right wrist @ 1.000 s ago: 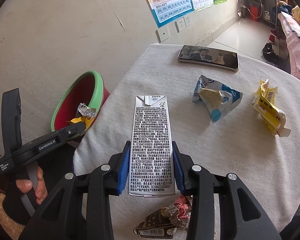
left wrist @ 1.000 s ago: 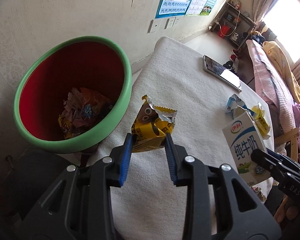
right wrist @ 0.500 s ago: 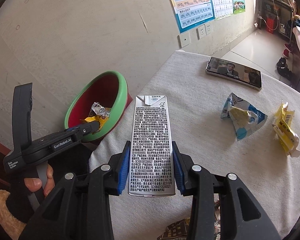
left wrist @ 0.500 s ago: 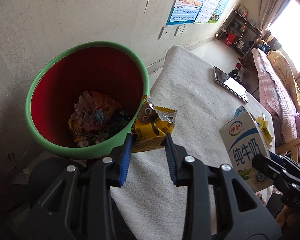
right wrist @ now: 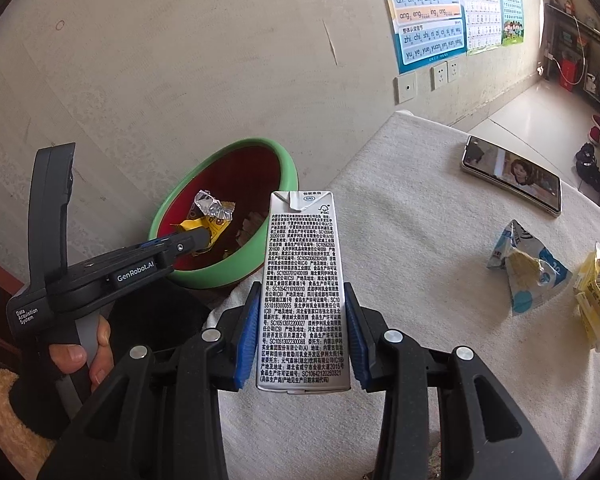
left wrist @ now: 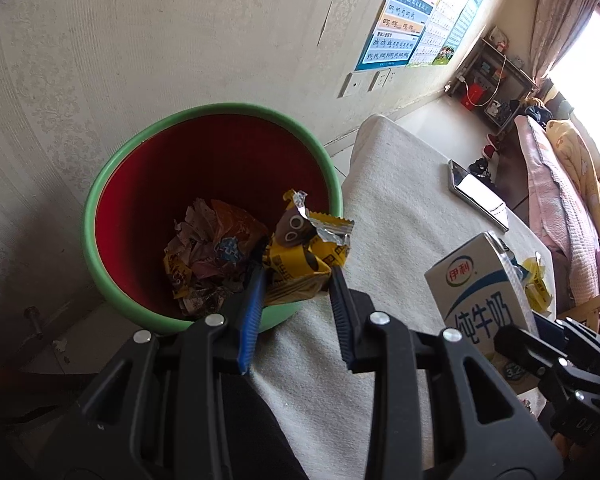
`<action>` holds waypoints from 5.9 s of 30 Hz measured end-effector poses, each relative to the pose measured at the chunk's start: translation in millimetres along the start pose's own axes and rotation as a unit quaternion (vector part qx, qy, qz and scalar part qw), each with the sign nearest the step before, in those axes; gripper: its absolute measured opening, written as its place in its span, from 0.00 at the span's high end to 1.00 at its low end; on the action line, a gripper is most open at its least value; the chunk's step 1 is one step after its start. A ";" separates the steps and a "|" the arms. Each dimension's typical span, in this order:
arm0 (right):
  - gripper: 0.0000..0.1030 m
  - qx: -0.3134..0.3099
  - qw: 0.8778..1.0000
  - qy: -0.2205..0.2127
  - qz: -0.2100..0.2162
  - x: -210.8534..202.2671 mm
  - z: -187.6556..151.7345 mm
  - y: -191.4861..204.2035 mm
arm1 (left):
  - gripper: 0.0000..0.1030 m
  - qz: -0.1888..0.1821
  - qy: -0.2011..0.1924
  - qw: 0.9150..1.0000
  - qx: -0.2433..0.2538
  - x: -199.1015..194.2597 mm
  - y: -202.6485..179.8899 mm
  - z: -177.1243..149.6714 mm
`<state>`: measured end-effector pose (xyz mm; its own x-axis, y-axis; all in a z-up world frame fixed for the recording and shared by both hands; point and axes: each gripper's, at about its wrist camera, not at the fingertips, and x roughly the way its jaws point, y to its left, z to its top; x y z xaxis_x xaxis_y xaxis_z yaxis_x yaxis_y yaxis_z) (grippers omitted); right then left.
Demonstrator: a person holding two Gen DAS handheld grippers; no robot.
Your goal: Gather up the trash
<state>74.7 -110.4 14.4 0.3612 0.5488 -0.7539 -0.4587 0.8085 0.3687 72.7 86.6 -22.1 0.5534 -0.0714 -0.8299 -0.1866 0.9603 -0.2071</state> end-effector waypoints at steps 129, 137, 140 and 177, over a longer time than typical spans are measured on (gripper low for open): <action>0.18 0.139 0.987 0.058 -0.048 -31.3 -110.9 -114.7 | 0.29 -0.045 0.020 0.985 0.165 19.8 -101.2 -47.7; 0.26 0.101 0.988 0.104 -0.054 -7.5 -120.9 -93.3 | 0.27 -0.048 0.036 0.983 0.175 24.0 -103.9 -53.0; 0.44 0.094 0.990 0.094 -0.055 -11.0 -117.2 -92.8 | 0.27 -0.049 0.045 0.981 0.181 27.2 -106.0 -55.0; 0.66 0.124 0.990 0.026 -0.057 -11.3 -77.2 -111.1 | 0.39 -0.076 0.130 0.964 0.221 58.5 -125.7 -76.9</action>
<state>58.9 -222.8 -60.0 0.3529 0.4447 -0.8232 -0.2014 0.8953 0.3974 66.1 -59.0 -84.4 0.3135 -0.2295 -0.9214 0.2751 0.9507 -0.1432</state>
